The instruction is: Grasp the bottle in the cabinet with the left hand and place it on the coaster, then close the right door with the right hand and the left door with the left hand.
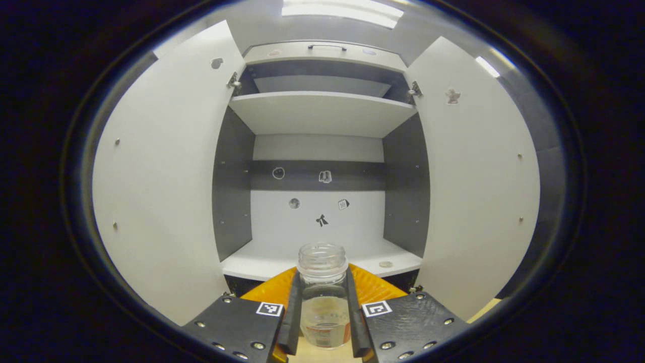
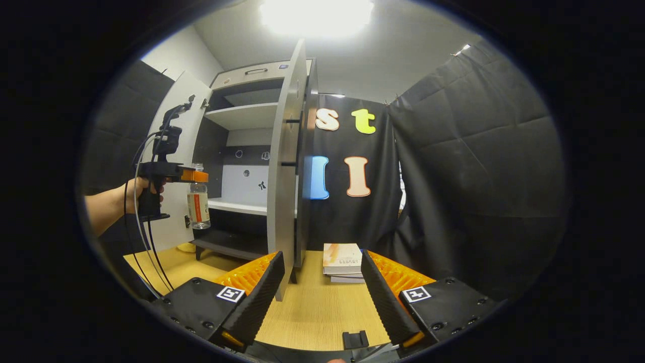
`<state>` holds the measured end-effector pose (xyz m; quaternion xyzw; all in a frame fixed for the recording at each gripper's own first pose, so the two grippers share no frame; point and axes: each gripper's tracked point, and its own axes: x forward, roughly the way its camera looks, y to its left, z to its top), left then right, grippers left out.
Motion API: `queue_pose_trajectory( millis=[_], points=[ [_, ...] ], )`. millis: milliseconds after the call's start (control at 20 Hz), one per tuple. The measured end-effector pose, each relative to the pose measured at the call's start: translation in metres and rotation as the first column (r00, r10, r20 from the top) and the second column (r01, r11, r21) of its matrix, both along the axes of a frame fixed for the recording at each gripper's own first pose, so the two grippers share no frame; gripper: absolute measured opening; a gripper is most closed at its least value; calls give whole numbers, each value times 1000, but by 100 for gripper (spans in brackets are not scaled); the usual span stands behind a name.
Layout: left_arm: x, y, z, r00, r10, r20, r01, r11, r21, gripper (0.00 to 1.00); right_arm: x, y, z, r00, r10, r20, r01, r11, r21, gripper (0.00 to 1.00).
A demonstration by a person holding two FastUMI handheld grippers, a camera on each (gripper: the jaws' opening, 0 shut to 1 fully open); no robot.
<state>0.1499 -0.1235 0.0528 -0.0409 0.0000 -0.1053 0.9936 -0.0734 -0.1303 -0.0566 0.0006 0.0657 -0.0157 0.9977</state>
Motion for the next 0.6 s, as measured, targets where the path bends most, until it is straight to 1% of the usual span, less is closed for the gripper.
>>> queue_pose_trajectory(
  millis=[50, 100, 300, 600],
  points=[
    [-4, -1, -8, 1000, 2, -7, -2, 1000, -1, 42, -1, 0, 1, 1000, 1, 5, -1, 1000, 11, 96],
    [-7, -1, -15, 1000, 6, -17, -6, 1000, -2, 42, -2, 0, 3, 1000, 4, 10, -4, 1000, 17, 97],
    [-18, -1, -39, 999, 19, -26, -19, 1000, 5, 42, -5, -1, -2, 1000, 18, 3, -18, 1000, 0, 97],
    [-35, -3, -79, 999, 22, -39, -21, 1000, 11, 42, -8, 4, -8, 999, 38, -9, -38, 999, 2, 97]
  ],
)
